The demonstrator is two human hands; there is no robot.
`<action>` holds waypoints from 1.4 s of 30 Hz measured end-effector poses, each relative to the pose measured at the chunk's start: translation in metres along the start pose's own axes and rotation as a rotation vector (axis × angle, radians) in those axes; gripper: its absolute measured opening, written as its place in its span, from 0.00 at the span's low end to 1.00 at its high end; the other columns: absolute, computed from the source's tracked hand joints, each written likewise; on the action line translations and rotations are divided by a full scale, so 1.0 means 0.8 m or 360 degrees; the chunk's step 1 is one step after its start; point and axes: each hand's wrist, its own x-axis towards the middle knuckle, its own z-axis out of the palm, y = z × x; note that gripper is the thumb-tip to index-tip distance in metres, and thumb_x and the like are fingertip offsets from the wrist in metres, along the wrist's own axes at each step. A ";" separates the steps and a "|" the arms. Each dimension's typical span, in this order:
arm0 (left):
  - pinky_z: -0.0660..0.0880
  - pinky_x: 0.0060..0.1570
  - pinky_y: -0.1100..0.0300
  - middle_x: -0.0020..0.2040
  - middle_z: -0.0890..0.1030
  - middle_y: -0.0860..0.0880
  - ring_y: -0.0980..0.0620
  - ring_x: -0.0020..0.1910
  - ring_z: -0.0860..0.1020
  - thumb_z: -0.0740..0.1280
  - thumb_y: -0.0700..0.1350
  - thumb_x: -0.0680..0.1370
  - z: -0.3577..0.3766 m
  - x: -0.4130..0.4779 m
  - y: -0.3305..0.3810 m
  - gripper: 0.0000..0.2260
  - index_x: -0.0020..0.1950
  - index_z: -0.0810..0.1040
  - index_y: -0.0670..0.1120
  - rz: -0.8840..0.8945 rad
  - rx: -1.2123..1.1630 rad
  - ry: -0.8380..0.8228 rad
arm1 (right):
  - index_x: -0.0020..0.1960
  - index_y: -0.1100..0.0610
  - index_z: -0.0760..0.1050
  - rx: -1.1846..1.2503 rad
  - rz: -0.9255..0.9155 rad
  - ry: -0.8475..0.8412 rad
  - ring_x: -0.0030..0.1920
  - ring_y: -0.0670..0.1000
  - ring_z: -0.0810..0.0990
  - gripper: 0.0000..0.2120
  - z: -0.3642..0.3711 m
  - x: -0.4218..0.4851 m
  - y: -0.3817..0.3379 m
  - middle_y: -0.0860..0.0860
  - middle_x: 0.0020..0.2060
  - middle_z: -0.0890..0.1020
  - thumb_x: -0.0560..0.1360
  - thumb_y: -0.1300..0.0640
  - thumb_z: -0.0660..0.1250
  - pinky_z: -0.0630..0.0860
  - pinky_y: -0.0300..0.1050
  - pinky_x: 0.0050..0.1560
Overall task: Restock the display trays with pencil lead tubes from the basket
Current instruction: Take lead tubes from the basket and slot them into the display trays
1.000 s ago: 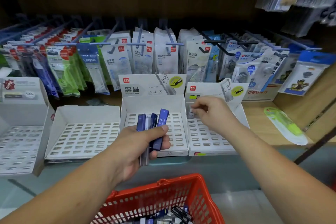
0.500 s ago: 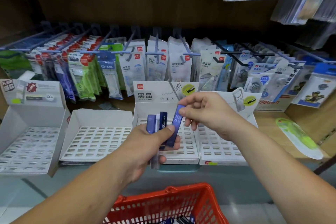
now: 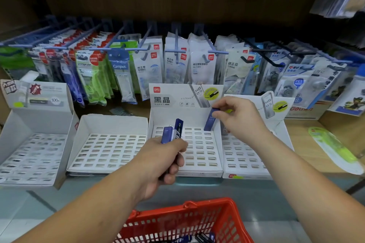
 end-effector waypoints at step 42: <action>0.62 0.23 0.64 0.37 0.81 0.46 0.56 0.28 0.71 0.73 0.43 0.80 -0.121 -0.047 0.025 0.06 0.50 0.83 0.40 0.0417 -0.0275 0.0235 | 0.58 0.64 0.79 0.0737 0.0233 -0.1058 0.40 0.58 0.85 0.11 0.089 -0.045 -0.140 0.64 0.44 0.86 0.77 0.68 0.71 0.81 0.48 0.38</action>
